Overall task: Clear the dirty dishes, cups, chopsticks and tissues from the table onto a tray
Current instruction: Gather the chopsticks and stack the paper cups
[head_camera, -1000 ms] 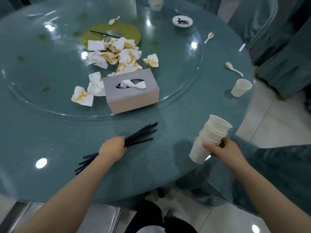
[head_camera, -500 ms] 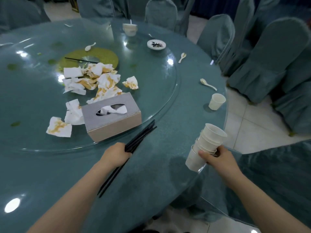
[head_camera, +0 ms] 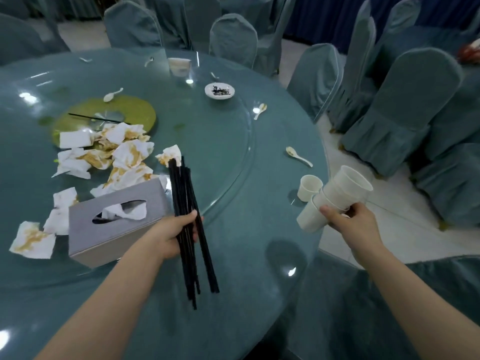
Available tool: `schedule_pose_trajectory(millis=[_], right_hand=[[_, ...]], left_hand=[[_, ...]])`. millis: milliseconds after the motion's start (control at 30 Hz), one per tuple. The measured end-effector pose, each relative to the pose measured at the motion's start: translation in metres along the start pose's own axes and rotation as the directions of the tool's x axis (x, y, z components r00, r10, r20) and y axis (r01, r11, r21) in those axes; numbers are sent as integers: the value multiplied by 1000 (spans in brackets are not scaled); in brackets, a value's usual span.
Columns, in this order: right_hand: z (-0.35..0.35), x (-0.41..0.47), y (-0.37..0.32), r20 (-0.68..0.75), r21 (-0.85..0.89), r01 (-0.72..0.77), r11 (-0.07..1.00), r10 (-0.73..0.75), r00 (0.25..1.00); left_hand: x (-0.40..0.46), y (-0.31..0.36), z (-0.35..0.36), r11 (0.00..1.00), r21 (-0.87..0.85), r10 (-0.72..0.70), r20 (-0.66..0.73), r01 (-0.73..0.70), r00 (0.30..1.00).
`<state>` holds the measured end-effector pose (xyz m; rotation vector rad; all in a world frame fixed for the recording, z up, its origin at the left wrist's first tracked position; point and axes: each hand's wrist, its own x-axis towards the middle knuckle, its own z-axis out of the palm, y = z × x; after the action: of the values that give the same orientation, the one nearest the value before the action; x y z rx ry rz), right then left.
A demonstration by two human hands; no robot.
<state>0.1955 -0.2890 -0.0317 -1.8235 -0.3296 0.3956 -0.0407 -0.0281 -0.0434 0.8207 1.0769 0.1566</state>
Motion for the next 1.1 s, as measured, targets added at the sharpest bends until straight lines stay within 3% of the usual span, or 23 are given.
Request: schedule_pose_trajectory(millis=[133, 267, 400, 533, 767, 1100], right_hand=[[-18, 65, 2, 17, -8, 10, 1000, -10, 1000], [-18, 124, 3, -19, -24, 59, 998, -59, 998], [-8, 167, 24, 63, -79, 51, 996, -46, 997], [3, 178, 61, 218, -225, 59, 973, -8, 976], [16, 187, 93, 299, -219, 42, 975, 26, 954], [68, 196, 52, 404, -45, 140, 989, -110, 908]], left_hand=[[19, 8, 33, 984, -159, -72, 16, 74, 997], [37, 18, 69, 949, -312, -30, 58, 47, 998], [48, 34, 91, 865, -502, 8, 58, 22, 998], [52, 44, 100, 853, -521, 28, -17, -32, 999], [54, 54, 94, 844, -528, 42, -110, -94, 993], [34, 88, 58, 761, -621, 119, -148, -186, 982]])
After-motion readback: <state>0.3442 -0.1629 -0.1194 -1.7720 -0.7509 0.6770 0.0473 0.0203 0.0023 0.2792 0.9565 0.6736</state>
